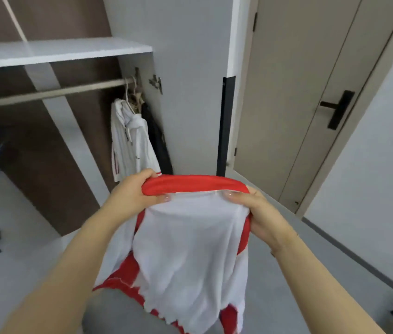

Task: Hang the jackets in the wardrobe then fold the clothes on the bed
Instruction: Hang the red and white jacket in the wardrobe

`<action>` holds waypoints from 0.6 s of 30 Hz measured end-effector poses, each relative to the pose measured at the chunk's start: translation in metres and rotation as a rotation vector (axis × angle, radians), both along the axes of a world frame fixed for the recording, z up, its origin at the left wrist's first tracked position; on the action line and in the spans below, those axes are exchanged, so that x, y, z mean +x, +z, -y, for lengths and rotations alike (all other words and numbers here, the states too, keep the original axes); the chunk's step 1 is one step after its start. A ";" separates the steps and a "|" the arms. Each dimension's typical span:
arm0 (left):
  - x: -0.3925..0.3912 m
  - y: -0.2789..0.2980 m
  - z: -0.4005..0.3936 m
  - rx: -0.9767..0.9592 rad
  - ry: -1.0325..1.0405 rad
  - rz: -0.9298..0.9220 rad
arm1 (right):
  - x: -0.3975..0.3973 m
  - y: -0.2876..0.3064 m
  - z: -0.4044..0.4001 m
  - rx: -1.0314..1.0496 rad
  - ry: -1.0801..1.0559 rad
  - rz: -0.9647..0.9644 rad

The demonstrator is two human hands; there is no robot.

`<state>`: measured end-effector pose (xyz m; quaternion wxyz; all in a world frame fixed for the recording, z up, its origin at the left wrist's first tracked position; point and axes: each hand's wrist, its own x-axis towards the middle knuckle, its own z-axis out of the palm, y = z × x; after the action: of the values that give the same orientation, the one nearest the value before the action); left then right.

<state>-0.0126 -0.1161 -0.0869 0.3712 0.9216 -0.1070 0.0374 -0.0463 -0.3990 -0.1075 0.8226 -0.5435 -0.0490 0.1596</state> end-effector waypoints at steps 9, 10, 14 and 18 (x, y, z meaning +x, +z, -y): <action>-0.025 -0.035 -0.055 0.265 0.244 -0.235 | 0.073 0.015 -0.036 0.241 0.012 0.009; -0.032 -0.036 -0.057 0.186 0.241 -0.294 | 0.078 0.014 -0.041 0.220 0.006 0.015; -0.047 -0.040 -0.070 0.093 0.434 -0.265 | 0.098 0.007 -0.066 0.084 0.015 0.053; -0.057 -0.041 -0.088 -0.011 0.660 -0.177 | 0.116 0.005 -0.096 -0.013 0.045 0.121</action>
<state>-0.0694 -0.0284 -0.1278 0.3519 0.9042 0.2299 0.0762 0.0700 -0.3027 -0.1027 0.8109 -0.5561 -0.1101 0.1453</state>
